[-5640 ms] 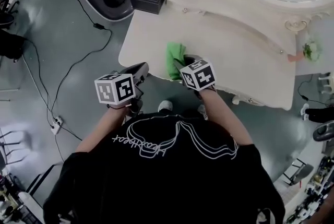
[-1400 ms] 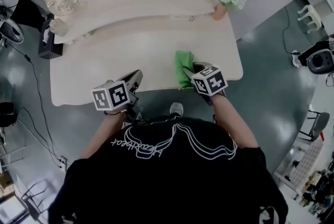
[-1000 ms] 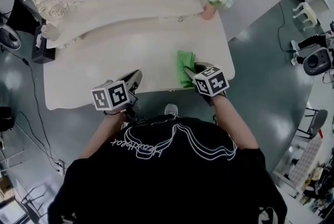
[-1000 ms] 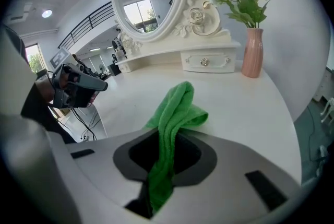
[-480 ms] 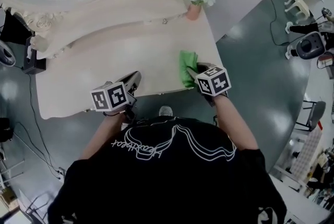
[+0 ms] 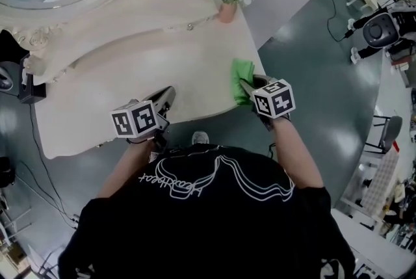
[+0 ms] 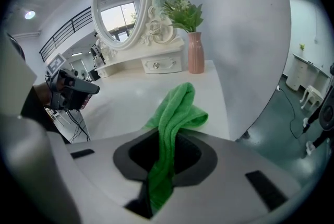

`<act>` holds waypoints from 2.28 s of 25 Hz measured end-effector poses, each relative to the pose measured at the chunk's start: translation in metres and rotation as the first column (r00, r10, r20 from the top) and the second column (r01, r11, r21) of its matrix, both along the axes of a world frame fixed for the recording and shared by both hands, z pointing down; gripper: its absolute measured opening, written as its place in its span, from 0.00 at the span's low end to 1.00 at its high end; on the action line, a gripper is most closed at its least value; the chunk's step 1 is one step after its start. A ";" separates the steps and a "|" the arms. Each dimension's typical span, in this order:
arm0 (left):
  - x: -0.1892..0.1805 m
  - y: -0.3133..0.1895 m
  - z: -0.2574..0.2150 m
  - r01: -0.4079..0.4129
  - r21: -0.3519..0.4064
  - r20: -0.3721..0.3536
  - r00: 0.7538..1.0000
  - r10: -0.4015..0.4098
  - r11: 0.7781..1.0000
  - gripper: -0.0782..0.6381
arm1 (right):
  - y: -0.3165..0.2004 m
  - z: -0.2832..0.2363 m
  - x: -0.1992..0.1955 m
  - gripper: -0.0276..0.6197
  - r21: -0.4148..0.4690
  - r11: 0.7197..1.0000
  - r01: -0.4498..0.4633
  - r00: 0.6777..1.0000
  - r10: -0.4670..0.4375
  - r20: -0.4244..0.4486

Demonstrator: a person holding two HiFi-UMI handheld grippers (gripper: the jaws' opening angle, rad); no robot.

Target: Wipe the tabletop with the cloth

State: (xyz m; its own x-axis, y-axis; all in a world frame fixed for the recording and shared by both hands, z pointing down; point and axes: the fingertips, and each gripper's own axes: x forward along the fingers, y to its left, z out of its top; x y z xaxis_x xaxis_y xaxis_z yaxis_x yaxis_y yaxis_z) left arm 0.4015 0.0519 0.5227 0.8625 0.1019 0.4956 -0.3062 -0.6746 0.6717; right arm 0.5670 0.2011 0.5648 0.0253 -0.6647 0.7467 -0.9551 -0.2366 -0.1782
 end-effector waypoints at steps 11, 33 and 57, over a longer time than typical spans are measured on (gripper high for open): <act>0.031 0.006 -0.013 -0.045 0.013 -0.037 0.998 0.045 0.999 0.11 | 0.042 -0.001 0.050 0.14 -0.001 0.993 -0.119 0.992 0.119 -0.036; 0.000 0.033 -0.054 -0.099 0.078 -0.059 0.993 0.104 0.992 0.11 | 0.114 -0.059 0.045 0.13 0.261 0.901 -0.347 0.934 0.358 0.008; -0.197 0.076 -0.228 -0.066 0.324 -0.399 0.895 0.199 0.944 0.11 | 0.006 -0.270 -0.286 0.12 0.751 0.653 0.098 0.988 -0.154 0.004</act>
State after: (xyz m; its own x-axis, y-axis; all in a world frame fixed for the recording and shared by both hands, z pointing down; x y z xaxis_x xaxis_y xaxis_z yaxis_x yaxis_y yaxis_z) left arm 0.2043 0.1278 0.2945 0.9839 0.1373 0.1144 0.0663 -0.8749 0.4797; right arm 0.2809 0.2071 0.2948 -0.1285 -0.9917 -0.0063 -0.9460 0.1245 -0.2992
